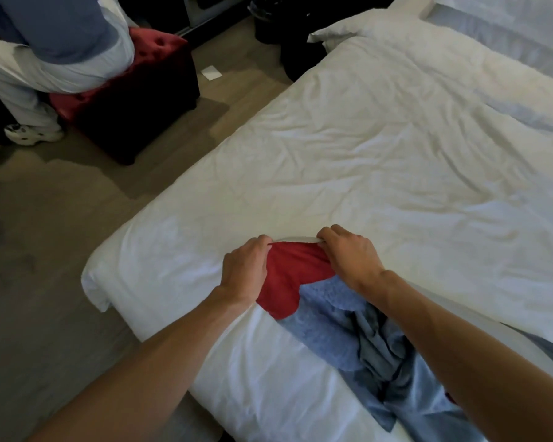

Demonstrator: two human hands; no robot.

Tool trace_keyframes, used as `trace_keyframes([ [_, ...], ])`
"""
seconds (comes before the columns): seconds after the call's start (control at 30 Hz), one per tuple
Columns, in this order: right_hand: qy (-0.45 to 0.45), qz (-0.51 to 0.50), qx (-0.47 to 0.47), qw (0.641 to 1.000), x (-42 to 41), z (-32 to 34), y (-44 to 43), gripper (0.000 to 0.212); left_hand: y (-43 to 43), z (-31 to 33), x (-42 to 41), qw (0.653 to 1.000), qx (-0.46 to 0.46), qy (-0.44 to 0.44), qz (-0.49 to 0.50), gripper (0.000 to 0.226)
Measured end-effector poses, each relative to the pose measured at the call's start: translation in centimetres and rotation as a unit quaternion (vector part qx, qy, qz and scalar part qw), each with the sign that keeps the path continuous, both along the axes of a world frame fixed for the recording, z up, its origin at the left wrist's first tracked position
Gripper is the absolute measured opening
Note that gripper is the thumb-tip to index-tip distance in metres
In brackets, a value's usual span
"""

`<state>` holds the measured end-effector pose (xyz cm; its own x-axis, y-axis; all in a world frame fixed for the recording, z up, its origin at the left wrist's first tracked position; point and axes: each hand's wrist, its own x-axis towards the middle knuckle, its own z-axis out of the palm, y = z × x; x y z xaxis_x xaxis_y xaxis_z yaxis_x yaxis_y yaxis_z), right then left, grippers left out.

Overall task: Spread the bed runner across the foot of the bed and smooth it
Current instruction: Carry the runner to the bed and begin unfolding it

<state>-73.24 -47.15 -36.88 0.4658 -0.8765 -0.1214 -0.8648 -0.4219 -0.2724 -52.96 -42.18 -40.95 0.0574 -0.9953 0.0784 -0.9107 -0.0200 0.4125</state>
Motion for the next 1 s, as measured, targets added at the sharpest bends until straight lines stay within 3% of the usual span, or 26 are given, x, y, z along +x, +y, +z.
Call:
trace_keyframes([
  [0.27, 0.006, -0.017, 0.033, 0.999, 1.8, -0.1, -1.2, 0.018, -2.0, 1.0, 2.9, 0.998, 0.012, -0.051, -0.022, 0.025],
  [0.77, -0.007, -0.052, 0.043, 0.998, 16.0, 0.5, -5.6, 0.017, -8.8, 0.9, 18.0, 0.997, -0.015, -0.035, -0.070, 0.021],
  [1.0, -0.028, -0.044, 0.036, 0.998, 23.6, 1.5, -8.5, 0.017, -13.3, 1.8, 25.8, 0.996, -0.003, 0.027, -0.085, 0.023],
])
